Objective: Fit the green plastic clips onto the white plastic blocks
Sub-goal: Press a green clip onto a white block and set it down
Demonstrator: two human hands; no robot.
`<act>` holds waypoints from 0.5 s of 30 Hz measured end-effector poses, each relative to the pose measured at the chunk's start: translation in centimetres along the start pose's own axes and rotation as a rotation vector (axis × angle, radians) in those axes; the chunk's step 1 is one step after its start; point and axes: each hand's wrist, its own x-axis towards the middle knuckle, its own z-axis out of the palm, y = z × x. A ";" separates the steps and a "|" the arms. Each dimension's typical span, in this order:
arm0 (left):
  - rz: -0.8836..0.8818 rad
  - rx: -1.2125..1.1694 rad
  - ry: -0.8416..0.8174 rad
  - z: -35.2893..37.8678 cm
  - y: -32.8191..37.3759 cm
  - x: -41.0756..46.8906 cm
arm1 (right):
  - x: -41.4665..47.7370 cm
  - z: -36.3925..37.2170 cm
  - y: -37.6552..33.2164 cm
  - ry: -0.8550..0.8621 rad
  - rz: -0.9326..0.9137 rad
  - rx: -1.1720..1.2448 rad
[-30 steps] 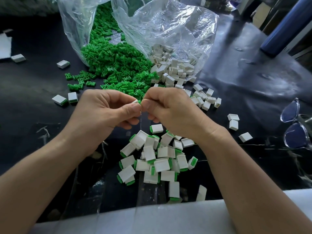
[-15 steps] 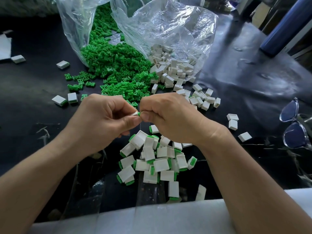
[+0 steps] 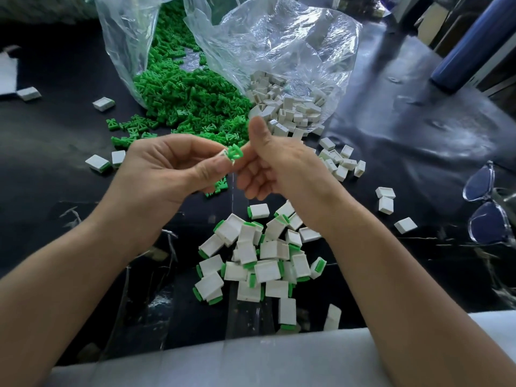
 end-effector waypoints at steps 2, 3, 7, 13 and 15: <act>-0.001 -0.058 -0.034 0.1 0.1 0.0 | 0.0 0.5 0.0 -0.137 0.090 0.150; -0.005 -0.086 -0.054 0.1 0.2 -0.1 | 0.0 0.8 0.0 -0.202 0.111 0.217; 0.006 -0.130 -0.097 0.0 0.2 -0.1 | -0.1 1.3 -0.2 -0.298 0.168 0.371; 0.066 -0.148 -0.153 0.3 0.3 -0.3 | -0.3 1.5 -0.5 -0.248 0.167 0.340; 0.075 -0.132 -0.158 0.2 0.2 -0.3 | -0.4 1.6 -0.6 -0.229 0.175 0.313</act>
